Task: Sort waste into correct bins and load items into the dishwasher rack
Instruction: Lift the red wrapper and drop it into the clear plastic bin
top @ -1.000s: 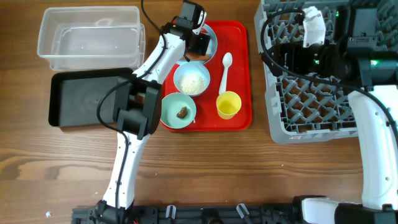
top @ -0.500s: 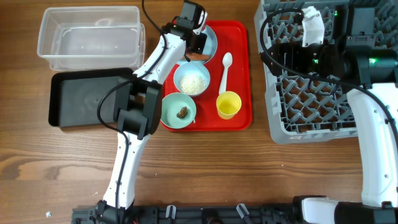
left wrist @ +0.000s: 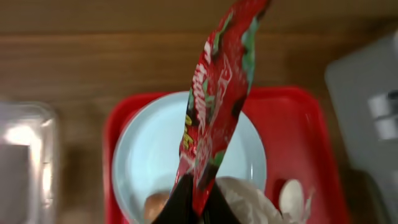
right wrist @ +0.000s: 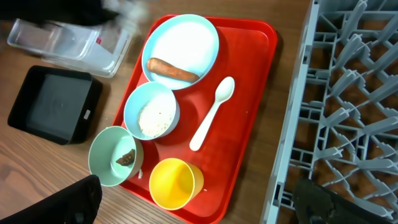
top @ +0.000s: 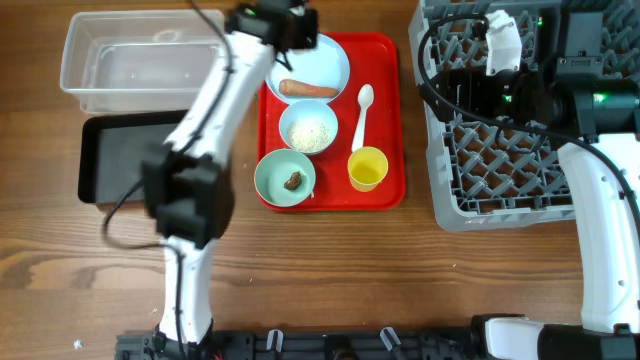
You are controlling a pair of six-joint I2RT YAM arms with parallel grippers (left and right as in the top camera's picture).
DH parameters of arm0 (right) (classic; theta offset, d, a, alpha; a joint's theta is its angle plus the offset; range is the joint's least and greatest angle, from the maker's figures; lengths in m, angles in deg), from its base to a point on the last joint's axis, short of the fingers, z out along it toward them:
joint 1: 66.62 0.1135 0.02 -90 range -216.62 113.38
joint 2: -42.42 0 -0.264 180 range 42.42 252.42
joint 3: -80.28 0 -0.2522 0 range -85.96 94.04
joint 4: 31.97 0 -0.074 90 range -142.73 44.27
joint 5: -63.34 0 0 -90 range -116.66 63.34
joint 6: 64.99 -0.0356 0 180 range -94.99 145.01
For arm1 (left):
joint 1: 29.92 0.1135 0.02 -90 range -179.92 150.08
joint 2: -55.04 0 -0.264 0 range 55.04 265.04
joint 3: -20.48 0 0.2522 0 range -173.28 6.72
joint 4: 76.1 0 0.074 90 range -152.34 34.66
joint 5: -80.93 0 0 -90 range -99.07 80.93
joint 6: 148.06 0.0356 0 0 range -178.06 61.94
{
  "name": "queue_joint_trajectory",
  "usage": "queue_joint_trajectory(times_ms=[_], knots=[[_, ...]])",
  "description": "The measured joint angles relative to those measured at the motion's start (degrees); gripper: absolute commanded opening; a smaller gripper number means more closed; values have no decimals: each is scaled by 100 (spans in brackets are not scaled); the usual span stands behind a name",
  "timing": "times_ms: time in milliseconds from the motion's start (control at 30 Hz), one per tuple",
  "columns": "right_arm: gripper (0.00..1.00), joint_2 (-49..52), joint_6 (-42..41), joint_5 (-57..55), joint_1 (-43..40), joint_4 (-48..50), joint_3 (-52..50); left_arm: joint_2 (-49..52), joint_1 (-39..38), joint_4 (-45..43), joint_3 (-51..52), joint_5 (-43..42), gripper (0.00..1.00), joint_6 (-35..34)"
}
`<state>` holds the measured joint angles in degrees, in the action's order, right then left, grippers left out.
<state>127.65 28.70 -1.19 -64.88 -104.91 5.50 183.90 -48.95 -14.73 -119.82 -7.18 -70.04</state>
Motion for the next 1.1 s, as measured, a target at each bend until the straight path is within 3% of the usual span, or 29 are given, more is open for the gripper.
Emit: queue_joint_trajectory(times_ms=[167,367,533,567,600,867,1100], knots=[[100,0,0,0,0,11,0,-505,614,667,-120,173,4,-826],[100,0,-2,0,0,63,0,-262,1574,909,-116,562,5,-1585],[100,0,-105,0,0,70,0,103,1847,898,-114,643,70,-1755],[100,0,-114,0,0,72,0,184,1867,894,-111,645,94,-1773],[100,0,-125,0,0,72,0,236,1875,890,-109,649,97,-1777],[100,0,-153,0,0,68,0,302,1899,682,-92,621,99,-1755],[100,0,-177,0,0,83,0,-109,1816,824,-90,-225,100,-761]])
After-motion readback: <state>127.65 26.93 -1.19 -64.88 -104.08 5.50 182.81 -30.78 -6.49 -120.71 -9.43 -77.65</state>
